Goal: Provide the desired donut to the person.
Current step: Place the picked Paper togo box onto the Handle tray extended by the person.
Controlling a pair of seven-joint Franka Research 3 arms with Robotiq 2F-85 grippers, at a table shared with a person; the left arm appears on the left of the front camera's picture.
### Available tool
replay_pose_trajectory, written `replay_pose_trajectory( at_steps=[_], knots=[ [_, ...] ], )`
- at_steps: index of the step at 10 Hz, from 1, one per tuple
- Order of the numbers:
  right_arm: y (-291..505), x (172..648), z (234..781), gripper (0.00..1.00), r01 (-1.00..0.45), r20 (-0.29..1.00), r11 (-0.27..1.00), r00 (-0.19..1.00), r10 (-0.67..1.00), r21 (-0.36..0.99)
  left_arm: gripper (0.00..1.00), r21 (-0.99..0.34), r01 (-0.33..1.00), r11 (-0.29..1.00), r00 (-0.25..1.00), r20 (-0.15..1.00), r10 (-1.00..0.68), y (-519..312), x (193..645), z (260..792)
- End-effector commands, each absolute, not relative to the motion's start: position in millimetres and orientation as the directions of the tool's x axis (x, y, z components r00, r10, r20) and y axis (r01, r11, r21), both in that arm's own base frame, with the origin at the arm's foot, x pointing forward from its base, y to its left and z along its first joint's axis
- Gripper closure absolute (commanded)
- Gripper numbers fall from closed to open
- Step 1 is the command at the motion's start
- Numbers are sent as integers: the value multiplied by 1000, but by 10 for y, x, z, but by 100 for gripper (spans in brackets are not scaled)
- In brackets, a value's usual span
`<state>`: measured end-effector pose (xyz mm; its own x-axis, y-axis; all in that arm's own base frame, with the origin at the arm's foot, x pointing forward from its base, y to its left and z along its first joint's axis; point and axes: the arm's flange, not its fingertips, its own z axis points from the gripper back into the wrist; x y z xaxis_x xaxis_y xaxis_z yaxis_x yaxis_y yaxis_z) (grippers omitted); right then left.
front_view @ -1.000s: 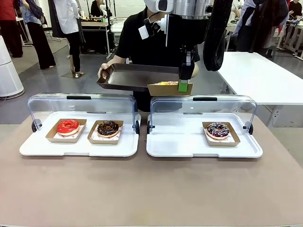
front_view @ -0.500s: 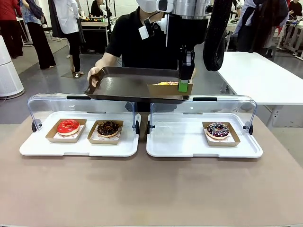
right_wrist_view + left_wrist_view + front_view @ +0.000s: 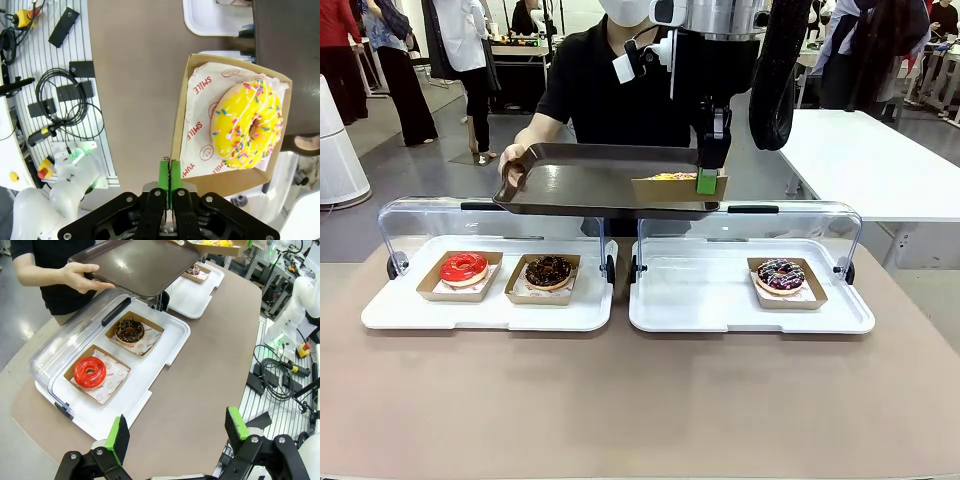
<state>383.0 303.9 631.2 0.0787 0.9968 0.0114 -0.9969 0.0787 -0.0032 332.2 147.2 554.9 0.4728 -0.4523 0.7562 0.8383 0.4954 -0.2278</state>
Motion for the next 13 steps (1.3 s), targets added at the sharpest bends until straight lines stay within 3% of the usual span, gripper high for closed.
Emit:
replay_pose_trajectory(
  at_steps=[1,4,7,13],
  knots=[
    [3067,3906,6397,98,-997,15,61,61,998,-42,0,-218,849,481,452,773,-446,1480,3325,5557],
    [3155,4265,6648,98,-987,26,-53,-57,998,-149,0,-218,849,481,452,773,-446,1480,3325,5557],
    [3146,4747,6610,98,-980,70,-115,-128,989,-164,0,-218,849,481,452,773,-446,1480,3325,5557],
    [3007,5329,6104,98,-992,105,-73,-84,991,-104,0,-218,849,481,452,773,-446,1480,3325,5557]
  ],
)
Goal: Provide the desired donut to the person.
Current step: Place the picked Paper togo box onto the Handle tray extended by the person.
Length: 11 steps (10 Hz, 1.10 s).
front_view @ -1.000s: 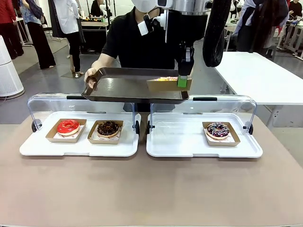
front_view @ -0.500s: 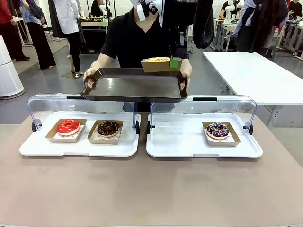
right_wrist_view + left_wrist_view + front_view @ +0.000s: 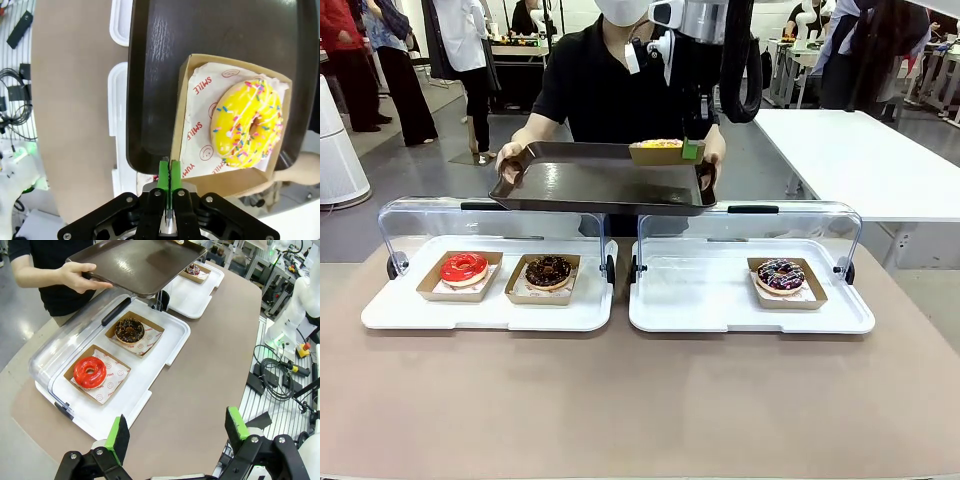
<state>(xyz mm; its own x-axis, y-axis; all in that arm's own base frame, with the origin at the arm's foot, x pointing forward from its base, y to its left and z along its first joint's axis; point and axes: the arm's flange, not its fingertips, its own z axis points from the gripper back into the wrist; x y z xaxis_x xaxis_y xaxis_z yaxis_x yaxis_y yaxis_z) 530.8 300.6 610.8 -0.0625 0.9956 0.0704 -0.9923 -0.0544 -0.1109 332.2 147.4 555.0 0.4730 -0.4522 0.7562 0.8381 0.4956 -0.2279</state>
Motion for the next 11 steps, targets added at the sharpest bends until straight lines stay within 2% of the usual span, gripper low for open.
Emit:
replay_pose_trajectory(
  at_steps=[1,7,8,9,10,11],
  knots=[
    [2988,5358,6035,98,-992,116,-78,-90,989,-102,0,-218,849,481,452,773,-446,1480,3325,5557],
    [2904,5449,5698,98,-995,150,-72,-81,985,-64,0,-218,849,481,452,773,-446,1480,3325,5557],
    [2893,5454,5682,66,-996,148,-66,-74,986,-59,0,-218,849,481,452,773,-446,1480,3325,5557],
    [2885,5452,5689,40,-996,146,-63,-70,987,-56,0,-218,849,481,452,773,-446,1480,3325,5557],
    [2886,5453,5699,8,-996,147,-62,-70,987,-56,0,-218,849,481,452,773,-446,1480,3325,5557],
    [2893,5443,5724,0,-996,146,-64,-72,987,-58,0,-218,849,481,452,773,-446,1480,3325,5557]
  ],
)
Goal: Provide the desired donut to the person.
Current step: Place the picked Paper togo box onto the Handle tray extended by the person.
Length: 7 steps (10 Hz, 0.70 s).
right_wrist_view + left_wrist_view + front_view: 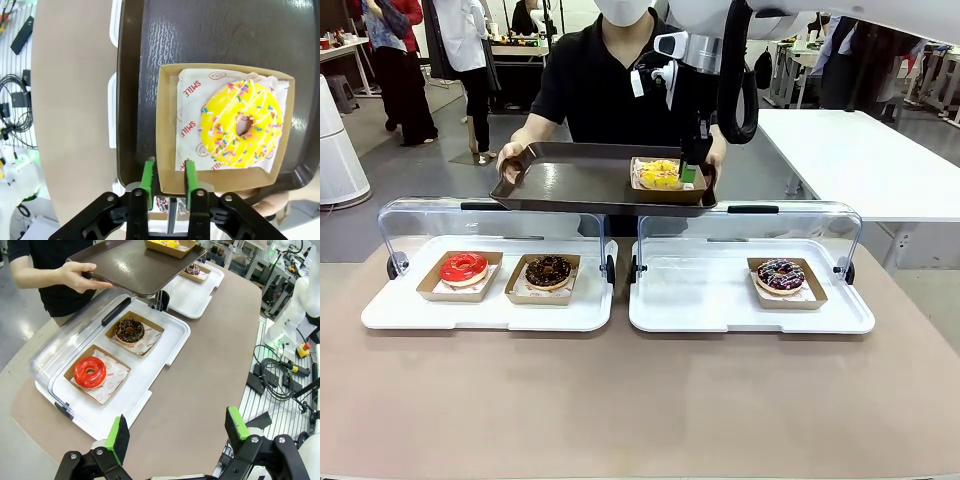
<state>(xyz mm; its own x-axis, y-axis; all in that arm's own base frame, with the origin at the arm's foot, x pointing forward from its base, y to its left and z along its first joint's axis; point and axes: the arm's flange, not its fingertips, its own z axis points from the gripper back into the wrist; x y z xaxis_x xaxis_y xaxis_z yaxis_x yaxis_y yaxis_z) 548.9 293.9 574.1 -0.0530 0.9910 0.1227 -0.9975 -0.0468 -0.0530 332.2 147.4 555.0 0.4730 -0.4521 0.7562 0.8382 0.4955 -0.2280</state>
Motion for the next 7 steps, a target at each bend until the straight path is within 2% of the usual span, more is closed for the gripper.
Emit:
replay_pose_trajectory(
  at_steps=[1,2,3,4,7],
  knots=[
    [2894,5440,5746,0,-996,144,-64,-72,987,-59,0,-218,849,481,452,773,-446,1480,3325,5557],
    [2895,5443,5756,0,-996,142,-61,-68,987,-60,0,-218,849,481,452,773,-446,1480,3325,5557],
    [2893,5443,5759,7,-997,141,-59,-67,988,-58,0,-218,849,481,452,773,-446,1480,3325,5557],
    [2893,5439,5760,0,-997,138,-60,-68,988,-57,0,-218,849,481,452,773,-446,1480,3325,5557],
    [2898,5443,5773,0,-997,137,-60,-67,988,-57,0,-218,849,481,452,773,-446,1480,3325,5557]
  ],
)
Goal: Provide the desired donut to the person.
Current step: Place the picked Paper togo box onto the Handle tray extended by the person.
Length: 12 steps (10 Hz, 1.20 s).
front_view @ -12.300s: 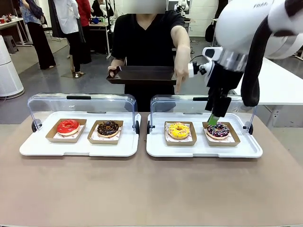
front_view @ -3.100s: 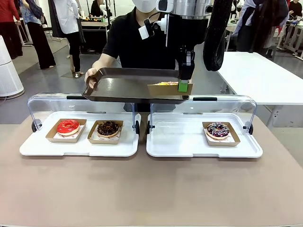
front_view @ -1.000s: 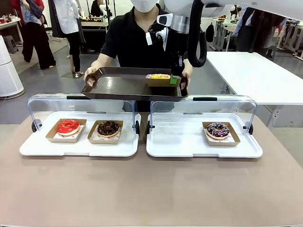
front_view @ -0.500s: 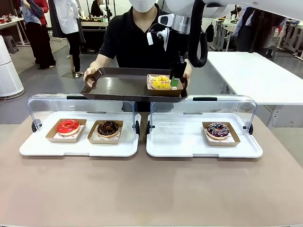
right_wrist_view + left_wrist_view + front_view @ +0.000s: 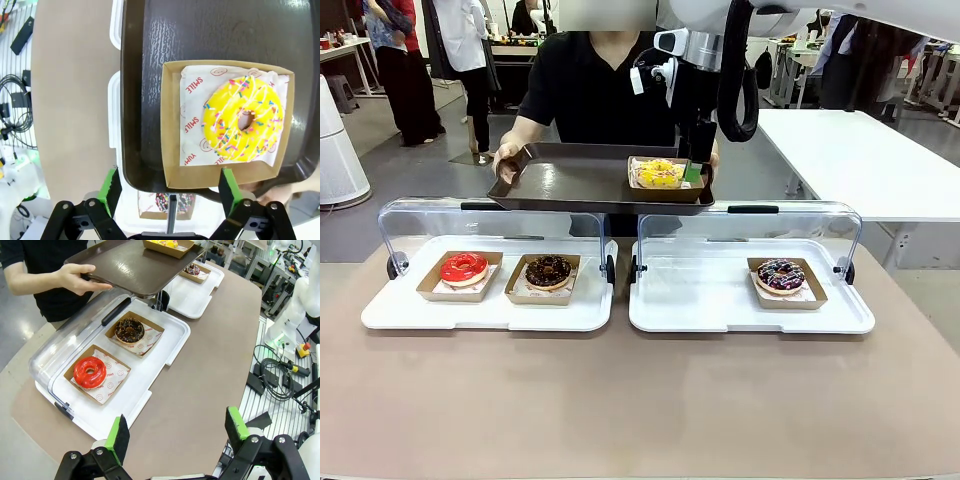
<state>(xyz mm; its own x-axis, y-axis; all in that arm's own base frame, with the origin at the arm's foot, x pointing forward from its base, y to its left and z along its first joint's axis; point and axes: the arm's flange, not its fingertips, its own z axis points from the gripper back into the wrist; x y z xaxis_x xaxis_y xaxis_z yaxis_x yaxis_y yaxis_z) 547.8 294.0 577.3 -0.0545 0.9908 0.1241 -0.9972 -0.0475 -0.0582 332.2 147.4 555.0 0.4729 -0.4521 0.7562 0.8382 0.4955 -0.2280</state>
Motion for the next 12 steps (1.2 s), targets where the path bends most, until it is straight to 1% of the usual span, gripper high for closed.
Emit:
replay_pose_trajectory(
  at_steps=[1,3,5,6,8,10,11,12],
  knots=[
    [2895,5442,5777,0,-997,135,-60,-67,989,-57,0,-218,849,481,452,773,-446,1480,3325,5557],
    [2857,5350,5799,0,-997,132,-47,-54,990,-57,0,-218,849,481,452,773,-446,1480,3325,5557],
    [2494,4869,5835,0,-996,73,-16,-23,997,-90,0,-218,849,481,452,773,-446,1480,3325,5557],
    [2145,4573,5855,0,-993,99,20,9,995,-113,0,-218,849,481,452,773,-446,1480,3325,5557],
    [1623,4197,5729,0,-990,110,75,62,992,-116,0,-218,849,481,452,773,-446,1480,3325,5557],
    [1202,4024,5589,0,-984,127,150,137,982,-98,0,-218,849,481,452,773,-446,1480,3325,5557],
    [1116,4011,5558,0,-982,146,165,150,978,-94,0,-218,849,481,452,773,-446,1480,3325,5557],
    [1077,4030,5544,0,-984,154,155,140,978,-91,0,-218,849,481,452,773,-446,1480,3325,5557]
  ],
)
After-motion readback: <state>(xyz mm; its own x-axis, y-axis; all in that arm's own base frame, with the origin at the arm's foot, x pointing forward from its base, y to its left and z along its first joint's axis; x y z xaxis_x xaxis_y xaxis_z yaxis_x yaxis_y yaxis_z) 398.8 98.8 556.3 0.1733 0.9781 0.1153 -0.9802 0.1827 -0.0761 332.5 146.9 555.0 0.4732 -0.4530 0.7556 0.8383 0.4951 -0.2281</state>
